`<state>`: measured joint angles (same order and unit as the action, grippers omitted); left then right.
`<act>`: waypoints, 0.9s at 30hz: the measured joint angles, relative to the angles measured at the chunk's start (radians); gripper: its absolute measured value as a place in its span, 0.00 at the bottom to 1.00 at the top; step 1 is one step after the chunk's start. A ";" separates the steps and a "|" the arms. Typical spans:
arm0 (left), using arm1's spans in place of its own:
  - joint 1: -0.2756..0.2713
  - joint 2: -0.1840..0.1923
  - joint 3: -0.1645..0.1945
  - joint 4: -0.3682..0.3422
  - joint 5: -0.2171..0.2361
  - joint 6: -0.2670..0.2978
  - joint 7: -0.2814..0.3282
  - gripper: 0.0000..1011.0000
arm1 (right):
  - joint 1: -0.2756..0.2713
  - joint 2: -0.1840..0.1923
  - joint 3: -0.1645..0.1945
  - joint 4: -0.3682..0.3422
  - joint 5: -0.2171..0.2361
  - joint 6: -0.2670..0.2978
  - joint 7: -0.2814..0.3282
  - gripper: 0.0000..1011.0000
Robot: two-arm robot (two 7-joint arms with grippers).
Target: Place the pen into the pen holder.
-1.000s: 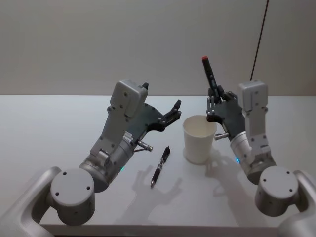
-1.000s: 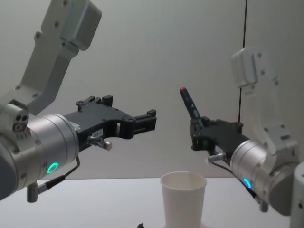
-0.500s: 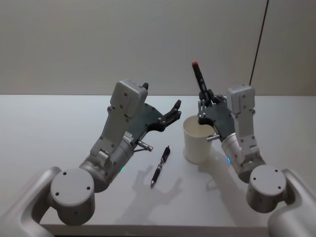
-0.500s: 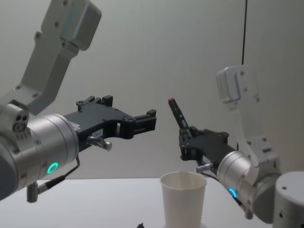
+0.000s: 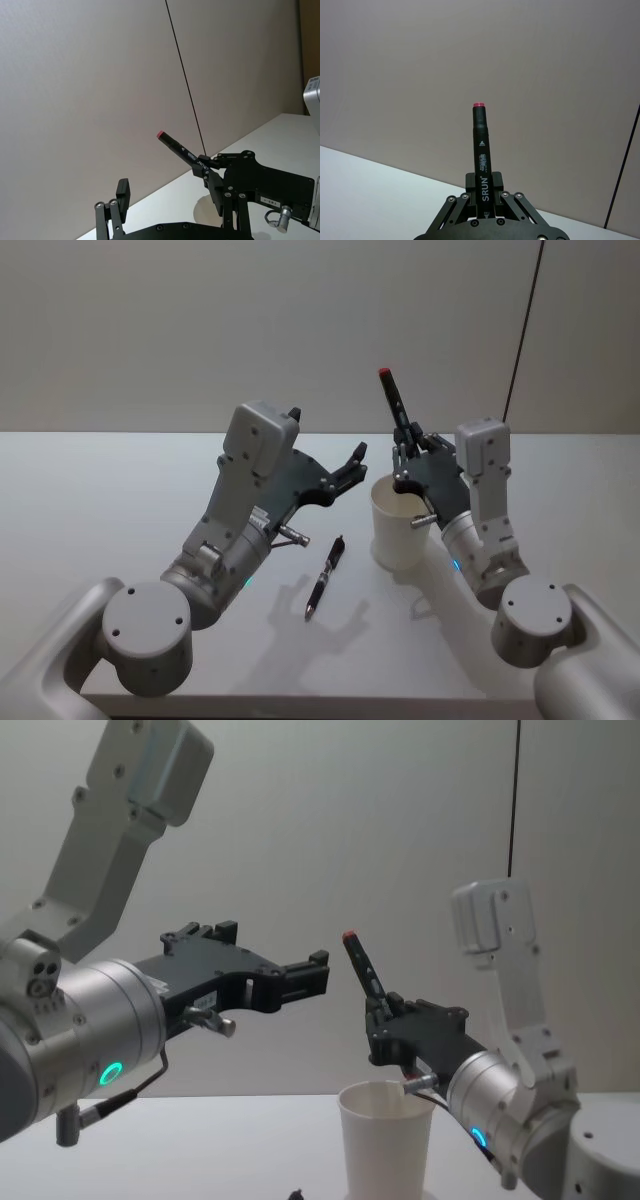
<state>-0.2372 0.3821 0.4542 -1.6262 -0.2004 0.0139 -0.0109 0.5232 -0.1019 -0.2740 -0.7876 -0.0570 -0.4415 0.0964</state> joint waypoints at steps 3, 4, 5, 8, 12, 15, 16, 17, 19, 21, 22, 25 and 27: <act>0.000 0.000 0.000 0.000 0.000 0.000 0.000 0.99 | 0.009 -0.002 0.003 0.023 0.006 -0.019 0.007 0.17; 0.000 0.000 0.000 0.000 0.000 0.000 0.000 0.99 | 0.012 -0.003 0.003 0.030 0.007 -0.024 0.009 0.17; 0.000 0.000 0.000 0.000 0.000 0.000 0.000 0.99 | 0.016 -0.003 0.004 0.040 0.010 -0.032 0.012 0.17; 0.000 0.000 0.000 0.000 0.000 0.000 0.000 0.99 | 0.024 -0.005 0.007 0.060 0.014 -0.047 0.018 0.17; 0.000 0.000 0.000 0.000 0.000 0.000 0.000 0.99 | 0.032 -0.007 0.009 0.083 0.018 -0.063 0.025 0.17; 0.000 0.000 0.000 0.000 0.000 0.000 0.000 0.99 | 0.038 -0.008 0.011 0.102 0.021 -0.074 0.030 0.17; 0.000 0.000 0.000 0.000 0.000 0.000 0.000 0.99 | 0.038 -0.008 0.011 0.102 0.021 -0.074 0.030 0.17; 0.000 0.000 0.000 0.000 0.000 0.000 0.000 0.99 | 0.042 -0.009 0.012 0.116 0.023 -0.081 0.034 0.17; 0.000 0.000 0.000 0.000 0.000 0.000 0.000 0.99 | 0.046 -0.010 0.013 0.127 0.023 -0.085 0.035 0.17; 0.000 0.000 0.000 0.000 0.000 0.000 0.000 0.99 | 0.051 -0.011 0.014 0.140 0.024 -0.093 0.039 0.17; 0.000 0.000 0.000 0.000 0.000 0.000 0.000 0.99 | 0.052 -0.011 0.014 0.145 0.024 -0.094 0.039 0.17; 0.000 0.000 0.000 0.000 0.000 0.000 0.000 0.99 | 0.060 -0.012 0.016 0.165 0.025 -0.103 0.043 0.18; 0.000 0.000 0.000 0.000 0.000 0.000 0.000 0.99 | 0.063 -0.013 0.017 0.174 0.025 -0.108 0.045 0.23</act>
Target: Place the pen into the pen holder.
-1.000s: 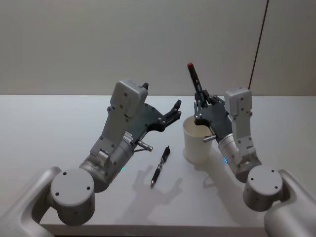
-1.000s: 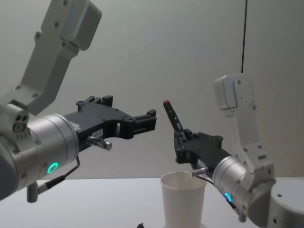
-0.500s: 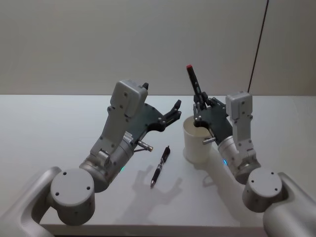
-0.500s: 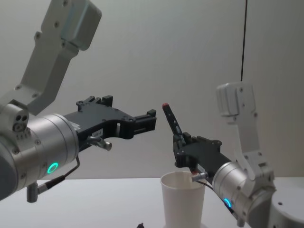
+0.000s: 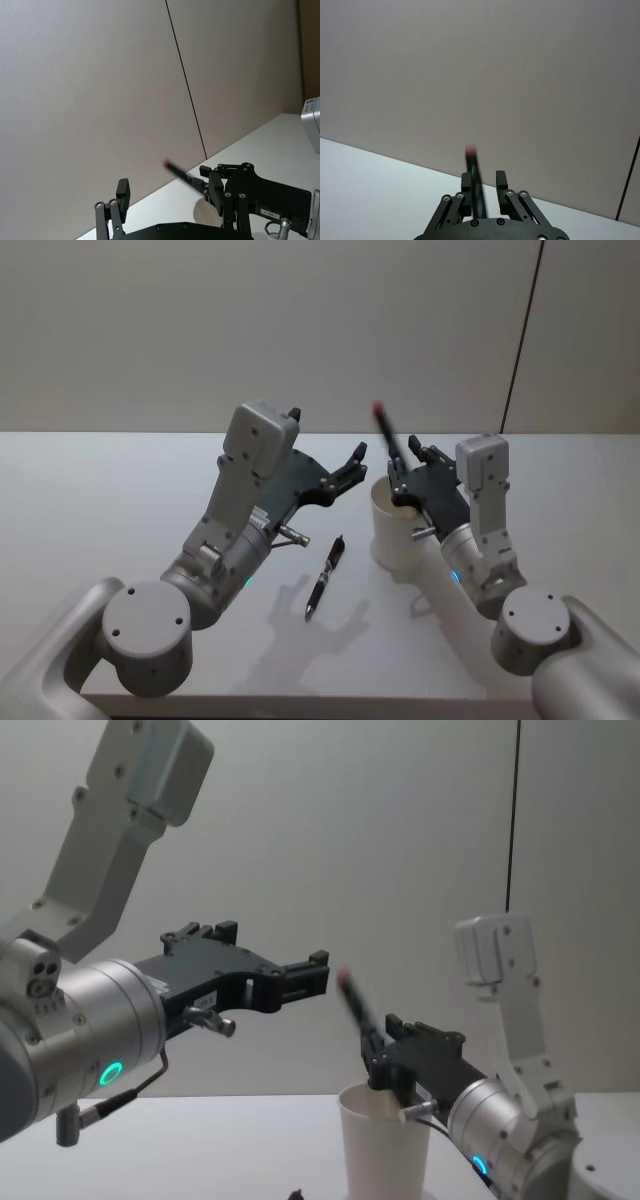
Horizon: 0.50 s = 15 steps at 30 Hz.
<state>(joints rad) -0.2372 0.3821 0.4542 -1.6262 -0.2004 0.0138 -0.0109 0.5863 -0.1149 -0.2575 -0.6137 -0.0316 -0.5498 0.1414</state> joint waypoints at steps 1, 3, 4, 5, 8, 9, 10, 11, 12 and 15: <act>0.000 0.000 0.000 0.000 0.000 0.000 0.000 0.99 | 0.002 0.000 0.000 0.005 0.000 -0.002 0.001 0.24; 0.000 0.000 0.000 0.000 0.000 0.000 0.000 0.99 | 0.008 -0.002 0.002 0.020 0.000 -0.008 0.004 0.31; 0.000 0.000 0.000 0.000 0.000 0.000 0.000 0.99 | 0.009 -0.002 0.002 0.024 0.000 -0.010 0.004 0.33; 0.000 0.000 0.000 0.000 0.000 0.000 0.000 0.99 | 0.013 -0.003 0.003 0.032 0.001 -0.013 0.005 0.37; 0.000 0.000 0.000 0.000 0.000 0.000 0.000 0.99 | 0.019 -0.004 0.004 0.046 0.001 -0.020 0.007 0.49; 0.000 0.000 0.000 0.000 0.000 0.000 0.000 0.99 | 0.021 -0.004 0.004 0.051 0.001 -0.021 0.008 0.49; 0.000 0.000 0.000 0.000 0.000 0.000 0.000 0.99 | 0.022 -0.004 0.005 0.052 0.001 -0.023 0.008 0.52; 0.000 0.000 0.000 0.000 0.000 0.000 0.000 0.99 | 0.024 -0.005 0.005 0.059 0.002 -0.026 0.009 0.57; 0.000 0.000 0.000 0.000 0.000 0.000 0.000 0.99 | 0.025 -0.005 0.006 0.061 0.002 -0.026 0.010 0.58; 0.000 0.000 0.000 0.000 0.000 0.000 0.000 0.99 | 0.029 -0.006 0.007 0.070 0.003 -0.031 0.012 0.69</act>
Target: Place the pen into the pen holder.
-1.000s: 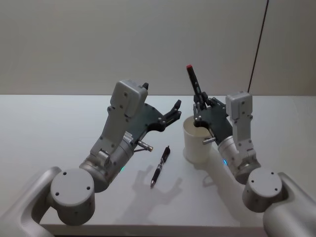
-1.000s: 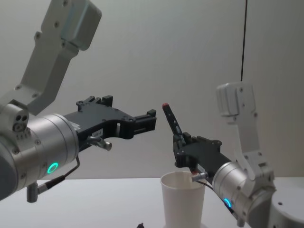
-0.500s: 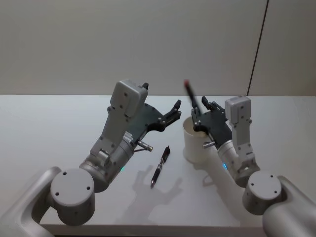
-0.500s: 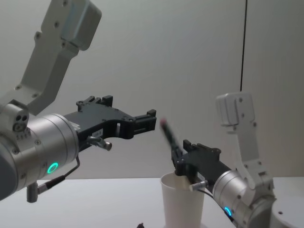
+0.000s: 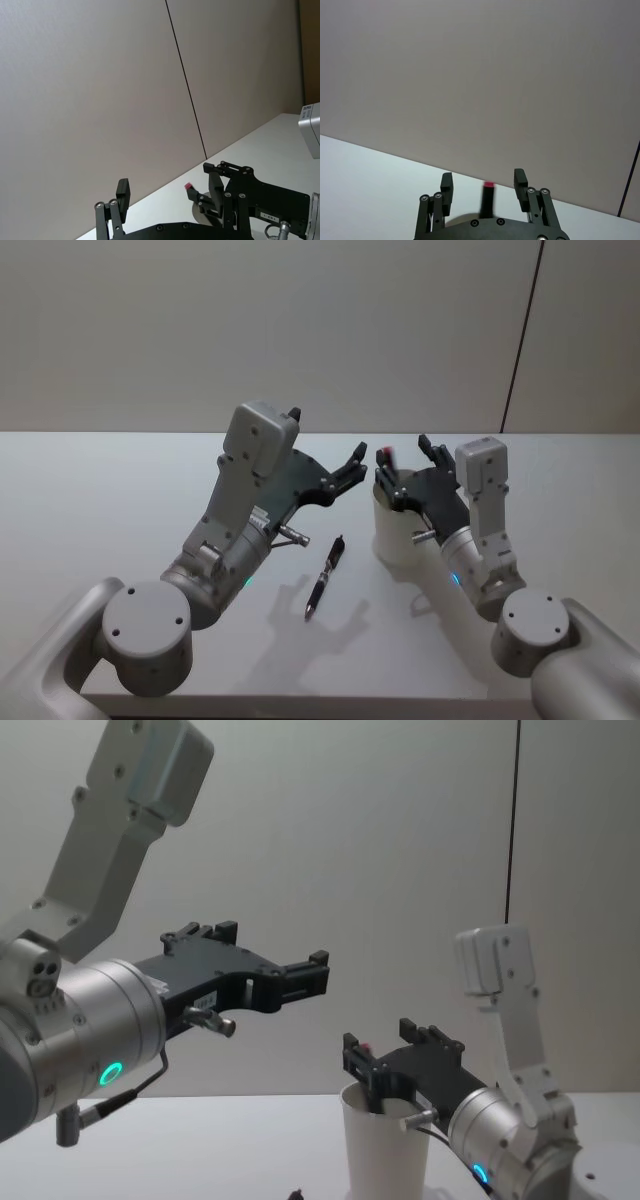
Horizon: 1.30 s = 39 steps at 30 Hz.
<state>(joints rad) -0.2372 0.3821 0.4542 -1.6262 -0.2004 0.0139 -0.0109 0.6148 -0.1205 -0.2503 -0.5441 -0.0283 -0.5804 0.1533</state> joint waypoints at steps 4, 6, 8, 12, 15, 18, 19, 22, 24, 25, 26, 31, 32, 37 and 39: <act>0.000 0.000 0.000 0.000 0.000 0.000 0.000 0.99 | 0.002 0.000 0.002 0.005 0.003 -0.002 0.004 0.84; 0.000 0.000 0.000 0.000 0.000 0.000 0.000 0.99 | 0.002 0.000 0.003 0.005 0.005 -0.003 0.005 0.87; 0.000 0.000 0.000 0.000 0.000 0.000 0.000 0.99 | 0.001 0.000 0.004 0.004 0.007 -0.003 0.007 0.90; 0.000 0.000 0.000 0.000 0.000 0.000 0.000 0.99 | -0.013 0.004 0.006 -0.028 0.016 0.007 0.012 0.99; 0.000 0.000 0.000 0.000 0.000 0.000 0.000 0.99 | -0.034 0.009 0.007 -0.073 0.025 0.027 0.014 0.99; 0.000 0.000 0.000 0.000 0.000 0.000 0.000 0.99 | -0.063 0.015 0.008 -0.135 0.035 0.055 0.015 0.99; 0.000 0.000 0.000 0.000 0.000 0.000 0.000 0.99 | -0.071 0.017 0.008 -0.151 0.037 0.063 0.015 0.99; 0.000 0.000 0.000 0.000 0.000 0.000 0.000 0.99 | -0.101 0.024 0.008 -0.218 0.048 0.098 0.014 0.99; 0.000 0.000 0.000 0.000 0.000 0.000 0.000 0.99 | -0.127 0.030 0.009 -0.275 0.056 0.128 0.010 0.99; 0.000 0.000 0.000 0.000 0.000 0.000 0.000 0.99 | -0.134 0.032 0.009 -0.291 0.059 0.137 0.007 0.99; 0.000 0.000 0.000 0.000 0.000 0.000 0.000 0.99 | -0.141 0.034 0.009 -0.307 0.060 0.144 0.006 0.99; 0.000 0.000 0.000 0.000 0.000 0.000 0.000 0.99 | -0.195 0.047 0.011 -0.430 0.078 0.221 -0.017 0.99; 0.000 0.000 0.000 0.000 0.000 0.000 0.000 0.99 | -0.201 0.049 0.012 -0.445 0.080 0.231 -0.021 0.99; 0.000 0.000 0.000 0.000 0.000 0.000 0.000 0.99 | -0.241 0.060 0.016 -0.538 0.094 0.299 -0.048 0.99; 0.000 0.000 0.000 0.000 0.000 0.000 0.000 0.99 | -0.261 0.067 0.019 -0.584 0.101 0.332 -0.063 0.99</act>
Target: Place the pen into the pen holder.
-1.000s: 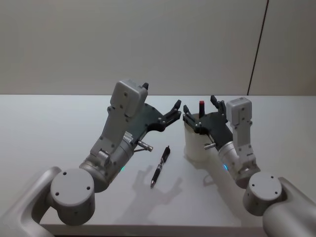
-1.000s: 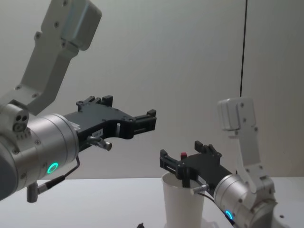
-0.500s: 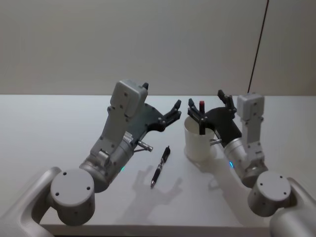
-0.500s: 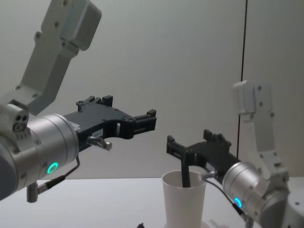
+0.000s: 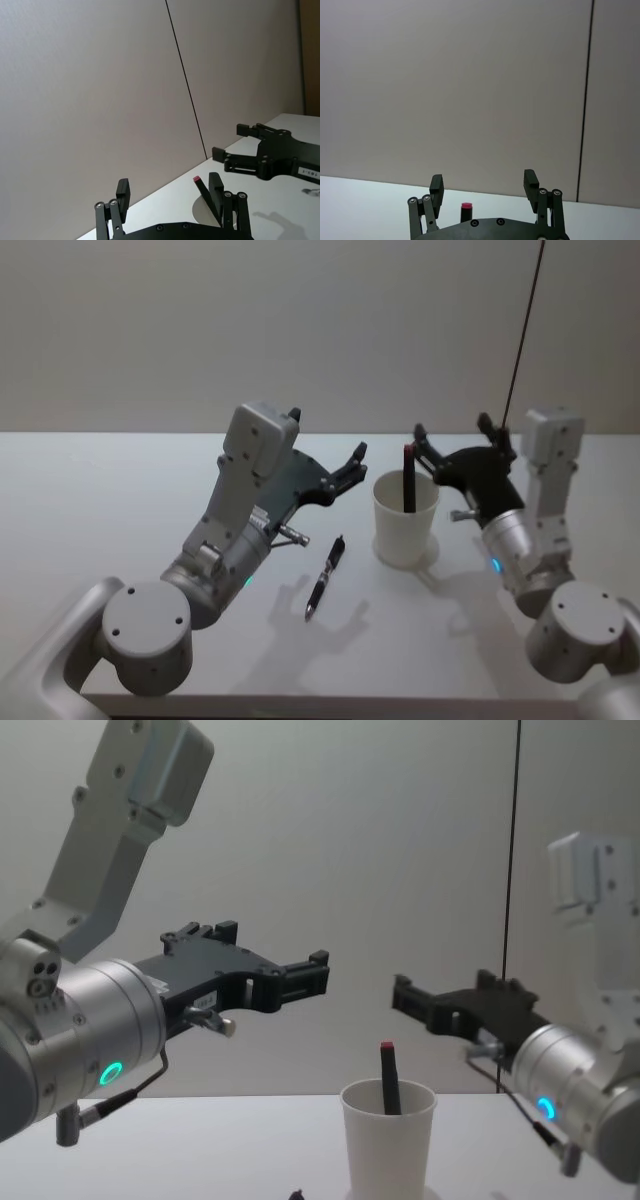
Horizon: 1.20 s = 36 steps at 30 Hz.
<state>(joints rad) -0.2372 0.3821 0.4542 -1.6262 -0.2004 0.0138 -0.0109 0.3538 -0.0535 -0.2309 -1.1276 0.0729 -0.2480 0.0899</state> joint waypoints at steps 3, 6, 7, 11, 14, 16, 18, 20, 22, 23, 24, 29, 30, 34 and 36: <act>0.000 0.000 0.000 0.000 0.000 0.000 0.000 0.99 | -0.025 0.008 0.005 -0.055 0.010 0.045 -0.024 0.99; 0.000 0.000 0.000 0.000 0.000 0.000 0.000 0.99 | -0.049 0.016 0.011 -0.104 0.021 0.086 -0.048 0.99; 0.000 0.000 0.000 0.000 0.000 0.000 0.000 0.99 | -0.057 0.018 0.012 -0.115 0.024 0.095 -0.054 0.99; 0.000 0.000 0.000 0.000 0.000 0.000 0.000 0.99 | -0.093 0.034 0.022 -0.186 0.041 0.148 -0.084 0.99; 0.000 0.000 0.000 0.000 0.000 0.000 0.000 0.99 | -0.112 0.042 0.027 -0.221 0.050 0.173 -0.098 0.99; 0.000 0.000 0.000 0.000 0.000 0.000 0.000 0.99 | -0.129 0.049 0.032 -0.249 0.059 0.196 -0.110 0.99; 0.000 0.000 0.000 0.000 0.000 0.000 0.000 0.99 | -0.148 0.057 0.037 -0.279 0.067 0.216 -0.120 0.99; 0.000 0.000 0.000 0.000 0.000 0.000 0.000 0.99 | -0.164 0.063 0.041 -0.303 0.074 0.233 -0.129 0.99; 0.000 0.000 0.000 0.000 0.000 0.000 0.000 0.99 | -0.176 0.068 0.044 -0.321 0.078 0.245 -0.136 0.99; 0.000 0.000 0.000 0.000 0.000 0.000 0.000 0.99 | -0.180 0.070 0.046 -0.328 0.080 0.249 -0.139 0.99; 0.000 0.000 0.000 0.000 0.000 0.000 0.000 0.99 | -0.190 0.075 0.048 -0.343 0.083 0.259 -0.143 0.99; 0.000 0.000 0.000 0.000 0.000 0.000 0.000 0.99 | -0.213 0.085 0.055 -0.379 0.089 0.282 -0.157 0.99; 0.000 0.000 0.000 0.000 0.000 0.000 0.000 0.99 | -0.217 0.086 0.056 -0.384 0.090 0.284 -0.158 0.99; 0.000 0.000 0.000 0.000 0.000 0.000 0.000 0.99 | -0.229 0.092 0.059 -0.403 0.093 0.296 -0.165 0.99; 0.000 0.000 0.000 0.000 0.000 0.000 0.000 0.99 | -0.238 0.095 0.061 -0.416 0.096 0.305 -0.170 0.99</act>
<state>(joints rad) -0.2372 0.3821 0.4542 -1.6262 -0.2004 0.0138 -0.0109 0.1160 0.0417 -0.1695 -1.5433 0.1688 0.0568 -0.0800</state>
